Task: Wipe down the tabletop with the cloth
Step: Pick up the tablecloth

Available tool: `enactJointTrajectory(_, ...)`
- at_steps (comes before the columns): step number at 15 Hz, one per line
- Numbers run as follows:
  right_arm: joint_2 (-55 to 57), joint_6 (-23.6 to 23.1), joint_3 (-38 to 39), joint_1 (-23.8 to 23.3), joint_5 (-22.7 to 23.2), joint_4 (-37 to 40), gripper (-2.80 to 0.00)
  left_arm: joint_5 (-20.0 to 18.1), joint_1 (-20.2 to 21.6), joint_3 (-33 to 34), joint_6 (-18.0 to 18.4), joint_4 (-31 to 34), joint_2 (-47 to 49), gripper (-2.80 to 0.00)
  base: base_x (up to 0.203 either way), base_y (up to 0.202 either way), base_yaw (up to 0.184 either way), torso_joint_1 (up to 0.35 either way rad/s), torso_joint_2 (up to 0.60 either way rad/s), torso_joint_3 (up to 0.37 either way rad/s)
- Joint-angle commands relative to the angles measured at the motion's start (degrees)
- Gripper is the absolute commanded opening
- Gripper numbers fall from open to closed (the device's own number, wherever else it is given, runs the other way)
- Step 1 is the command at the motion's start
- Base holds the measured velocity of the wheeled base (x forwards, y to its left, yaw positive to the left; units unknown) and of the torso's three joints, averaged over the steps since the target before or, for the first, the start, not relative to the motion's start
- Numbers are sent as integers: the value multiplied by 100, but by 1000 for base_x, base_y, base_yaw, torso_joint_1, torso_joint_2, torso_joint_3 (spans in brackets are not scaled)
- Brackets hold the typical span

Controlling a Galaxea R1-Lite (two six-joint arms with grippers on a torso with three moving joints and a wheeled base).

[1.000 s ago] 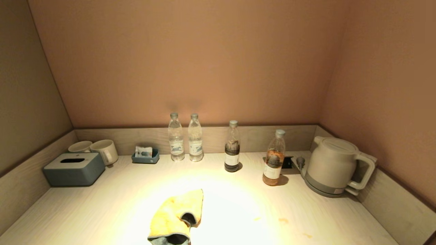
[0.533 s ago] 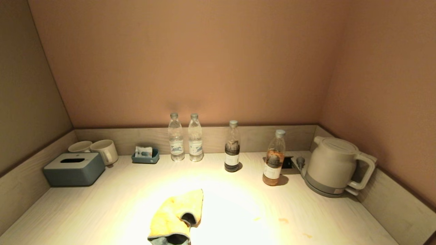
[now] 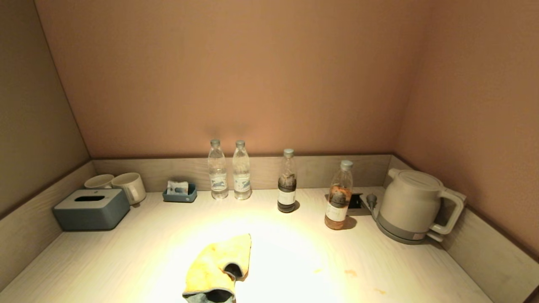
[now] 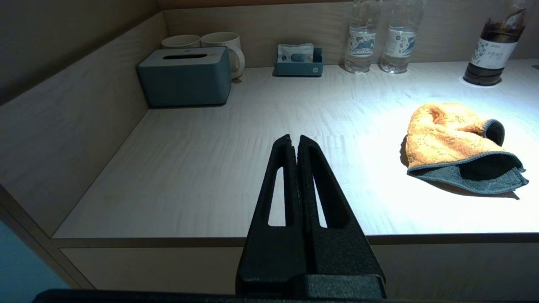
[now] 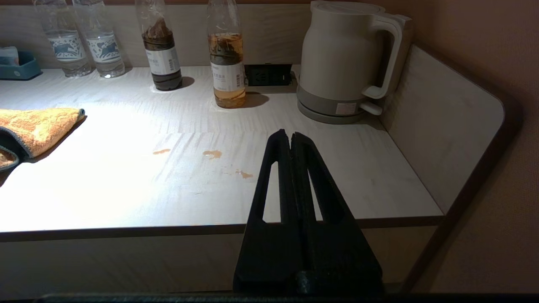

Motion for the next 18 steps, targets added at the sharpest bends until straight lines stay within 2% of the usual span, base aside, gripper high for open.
enactJointTrajectory(1, 7, 3, 0, 0, -2, -2, -280, 0, 3, 0, -2, 2, 4, -280, 0, 0, 0, 0, 0, 0)
enactJointTrajectory(12, 18, -129, -73, 0, -17, 64, -280, 0, 3, 0, 7, 2, 4, -280, 0, 0, 0, 0, 0, 0)
enactJointTrajectory(13, 53, -141, -305, 0, -19, 171, -280, 0, 3, 0, 7, 2, 4, -280, 0, 0, 0, 0, 0, 0)
enactJointTrajectory(15, 387, -159, -1404, -3, 15, 474, -280, 0, 3, 0, -2, 2, 4, -280, 0, 0, 0, 0, 0, 0)
enactJointTrajectory(18, 1541, -80, -2210, -1, 251, 594, -280, 0, 3, 0, -2, 2, 4, -280, 0, 0, 0, 0, 0, 0)
